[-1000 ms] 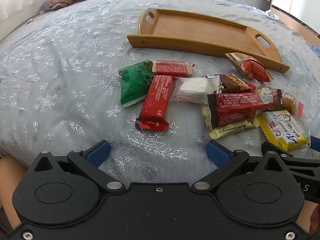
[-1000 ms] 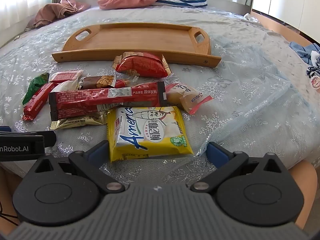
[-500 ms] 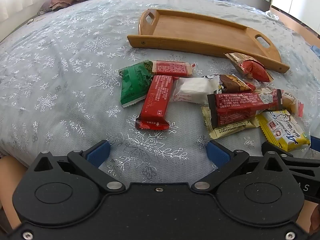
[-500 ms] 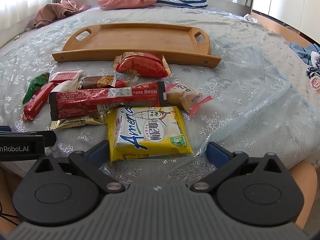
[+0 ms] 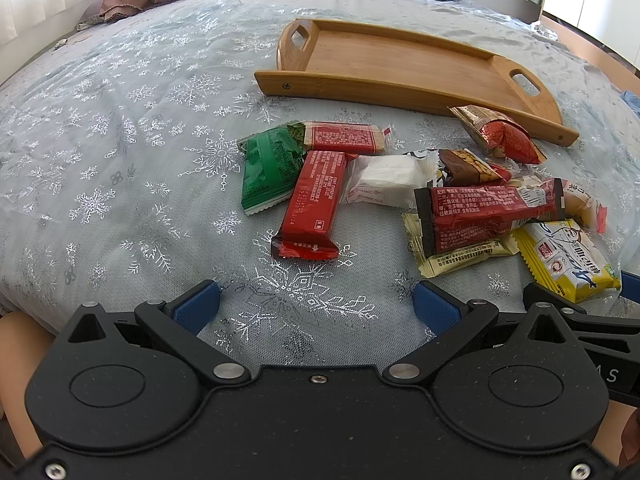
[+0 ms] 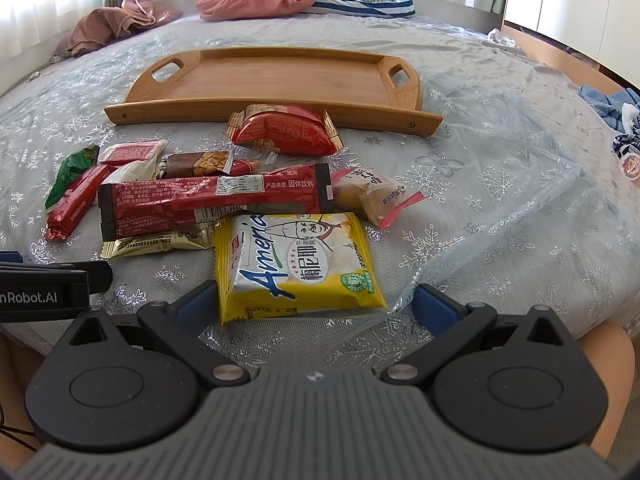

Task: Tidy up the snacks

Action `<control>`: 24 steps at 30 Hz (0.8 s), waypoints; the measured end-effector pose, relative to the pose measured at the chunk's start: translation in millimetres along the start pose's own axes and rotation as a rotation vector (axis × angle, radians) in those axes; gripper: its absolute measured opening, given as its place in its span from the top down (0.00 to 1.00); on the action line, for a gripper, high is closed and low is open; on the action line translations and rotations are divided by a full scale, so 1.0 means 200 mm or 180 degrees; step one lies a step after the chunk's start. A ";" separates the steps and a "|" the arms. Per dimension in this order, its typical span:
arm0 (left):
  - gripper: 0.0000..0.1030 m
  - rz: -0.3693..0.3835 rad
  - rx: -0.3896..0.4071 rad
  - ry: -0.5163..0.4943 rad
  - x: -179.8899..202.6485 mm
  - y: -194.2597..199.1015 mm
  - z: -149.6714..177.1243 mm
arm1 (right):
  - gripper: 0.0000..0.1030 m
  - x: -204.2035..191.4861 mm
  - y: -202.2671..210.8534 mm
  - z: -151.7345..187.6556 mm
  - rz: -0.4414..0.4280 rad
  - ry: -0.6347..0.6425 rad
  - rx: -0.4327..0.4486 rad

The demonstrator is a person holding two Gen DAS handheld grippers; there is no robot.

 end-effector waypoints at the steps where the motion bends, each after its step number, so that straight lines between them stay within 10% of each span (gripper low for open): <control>1: 0.00 0.0000 0.0000 0.0000 0.00 0.00 0.00 | 0.00 0.00 0.00 0.00 0.0000 0.0000 0.0000; 24: 0.00 -0.0013 0.0022 -0.0030 0.01 0.00 0.00 | 0.00 0.00 0.00 0.01 0.0010 0.0018 0.0015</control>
Point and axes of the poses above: each gripper's, at about its wrist camera, not at the fingertips, and y roughly against the way its jaws point, x to its right, z to its underside, the point moved 8 cm from there along -y, roughly the way its jaws point, and after that the axes turned 15 degrees about y, right-handed, at the moved point
